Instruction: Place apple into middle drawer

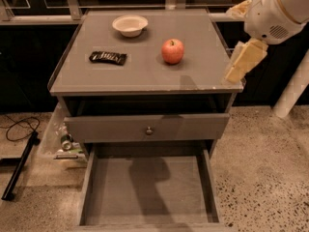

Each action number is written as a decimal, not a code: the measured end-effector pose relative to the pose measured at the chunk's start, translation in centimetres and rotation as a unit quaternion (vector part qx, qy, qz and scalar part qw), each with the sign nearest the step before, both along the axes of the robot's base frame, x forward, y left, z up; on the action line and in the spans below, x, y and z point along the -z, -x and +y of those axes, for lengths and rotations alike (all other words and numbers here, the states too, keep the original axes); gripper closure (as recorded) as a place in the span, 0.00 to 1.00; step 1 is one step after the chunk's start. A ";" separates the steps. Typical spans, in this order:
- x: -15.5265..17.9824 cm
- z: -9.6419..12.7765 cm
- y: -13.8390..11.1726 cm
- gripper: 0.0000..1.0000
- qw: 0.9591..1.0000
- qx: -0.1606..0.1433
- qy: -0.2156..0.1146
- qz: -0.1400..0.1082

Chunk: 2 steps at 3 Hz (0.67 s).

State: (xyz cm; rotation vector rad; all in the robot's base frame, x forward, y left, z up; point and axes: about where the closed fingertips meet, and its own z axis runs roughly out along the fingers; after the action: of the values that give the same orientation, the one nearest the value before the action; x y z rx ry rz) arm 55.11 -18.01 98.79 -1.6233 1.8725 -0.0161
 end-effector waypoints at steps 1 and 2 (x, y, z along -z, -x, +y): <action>0.4 0.7 -2.3 0.00 0.999 -0.007 -0.041 -0.006; 0.4 0.7 -2.3 0.00 0.999 -0.007 -0.041 -0.006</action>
Offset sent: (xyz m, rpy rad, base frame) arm 0.0186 0.0051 -0.0024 0.0663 -0.0123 0.0103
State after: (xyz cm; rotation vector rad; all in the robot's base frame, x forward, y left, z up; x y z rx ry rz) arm 57.37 -17.34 98.43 -1.5767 1.8297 0.0551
